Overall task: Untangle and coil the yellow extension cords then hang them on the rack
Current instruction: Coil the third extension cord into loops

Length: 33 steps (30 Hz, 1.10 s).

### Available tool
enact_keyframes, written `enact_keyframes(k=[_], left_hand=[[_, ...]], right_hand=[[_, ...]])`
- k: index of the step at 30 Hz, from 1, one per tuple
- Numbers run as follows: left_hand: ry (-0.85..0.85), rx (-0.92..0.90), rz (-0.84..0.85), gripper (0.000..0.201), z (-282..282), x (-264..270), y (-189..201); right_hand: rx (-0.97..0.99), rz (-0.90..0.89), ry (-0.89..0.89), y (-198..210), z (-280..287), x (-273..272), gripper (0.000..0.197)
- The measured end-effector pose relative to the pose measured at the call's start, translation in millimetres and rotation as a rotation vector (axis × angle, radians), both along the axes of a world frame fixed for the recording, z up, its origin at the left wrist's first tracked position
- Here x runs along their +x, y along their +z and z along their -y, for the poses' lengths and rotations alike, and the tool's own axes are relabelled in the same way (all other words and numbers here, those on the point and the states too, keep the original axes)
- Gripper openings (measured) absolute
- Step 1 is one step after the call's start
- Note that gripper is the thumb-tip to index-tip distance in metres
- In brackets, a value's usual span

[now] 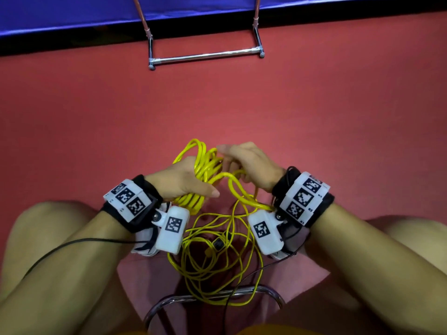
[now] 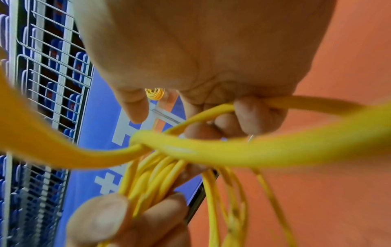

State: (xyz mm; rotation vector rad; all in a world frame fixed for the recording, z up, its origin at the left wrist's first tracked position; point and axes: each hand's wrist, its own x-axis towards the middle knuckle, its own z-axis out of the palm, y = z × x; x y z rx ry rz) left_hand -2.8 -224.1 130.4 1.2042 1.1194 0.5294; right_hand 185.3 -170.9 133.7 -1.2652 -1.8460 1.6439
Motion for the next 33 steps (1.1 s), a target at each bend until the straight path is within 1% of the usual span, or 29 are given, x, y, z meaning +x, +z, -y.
enact_keyframes(k=[1, 2, 3, 4, 5, 7, 9, 10, 12, 13, 14, 15, 16, 17, 18, 19, 20, 21, 23, 24, 26, 28, 31, 33], left_hand=[[0.078, -0.009, 0.041, 0.05, 0, -2, 1], [0.212, -0.034, 0.099, 0.032, -1, -4, 3], [0.362, -0.071, 0.165, 0.02, -1, -7, 3], [0.491, -0.098, 0.233, 0.018, -3, -9, 4], [0.577, -0.112, 0.303, 0.02, -4, -11, 4], [0.647, -0.116, 0.375, 0.02, -6, -11, 6], [0.658, -0.109, 0.387, 0.019, -6, -7, 9], [0.666, -0.097, 0.374, 0.018, -6, -5, 9], [0.688, -0.054, 0.313, 0.013, -5, 0, 6], [0.698, -0.032, 0.274, 0.009, -6, 2, 3], [0.701, -0.007, 0.222, 0.005, -6, 1, 2], [0.702, 0.022, 0.158, 0.005, -6, 0, -2], [0.69, 0.055, 0.092, 0.007, -7, -1, -4], [0.67, 0.089, 0.039, 0.011, -7, -2, -7], [0.641, 0.121, -0.006, 0.02, -6, -2, -8], [0.618, 0.147, -0.06, 0.028, -7, -3, -10], [0.599, 0.172, -0.116, 0.03, -7, -3, -11], [0.59, 0.199, -0.163, 0.026, -6, -2, -12], [0.566, 0.235, -0.219, 0.014, -6, 0, -11], [0.564, 0.241, -0.226, 0.014, -7, 1, -10], [0.627, 0.239, -0.241, 0.017, -10, 0, -12], [0.755, 0.233, -0.262, 0.022, -13, -4, -17], [0.927, 0.213, -0.315, 0.025, -16, -10, -24], [1.01, 0.198, -0.368, 0.027, -17, -15, -27]], right_hand=[[-0.017, 0.009, -0.028, 1, -5, 4, 0.059], [-0.033, 0.014, -0.06, 4, -10, 8, 0.062], [-0.046, 0.026, -0.081, 4, -16, 12, 0.065], [-0.05, 0.039, -0.083, 2, -19, 13, 0.065], [-0.018, 0.074, -0.062, -2, -19, 12, 0.062], [0.15, 0.167, 0.024, -14, -11, 6, 0.049], [0.206, 0.136, 0.037, -31, 3, -1, 0.032], [0.228, 0.109, 0.051, -36, 11, -4, 0.029], [0.313, 0.009, 0.109, -38, 23, -10, 0.054], [0.343, -0.033, 0.119, -39, 26, -11, 0.063], [0.319, -0.069, 0.123, -36, 29, -15, 0.063], [0.24, -0.108, 0.083, -34, 32, -19, 0.056], [0.121, -0.187, 0.031, -28, 35, -23, 0.046], [0.044, -0.242, -0.04, -25, 35, -27, 0.039], [-0.02, -0.344, -0.105, -24, 33, -31, 0.031], [-0.091, -0.408, -0.161, -22, 30, -33, 0.02], [-0.191, -0.462, -0.229, -19, 27, -36, 0.012], [-0.297, -0.478, -0.264, -13, 25, -37, 0.017], [-0.425, -0.424, -0.326, -15, 21, -39, 0.042], [-0.47, -0.409, -0.351, -17, 20, -39, 0.052], [-0.544, -0.435, -0.376, -16, 22, -39, 0.056], [-0.587, -0.404, -0.309, -13, 25, -39, 0.057], [-0.481, -0.234, -0.129, -6, 27, -31, 0.059], [-0.31, -0.178, -0.023, -1, 20, -20, 0.06]])
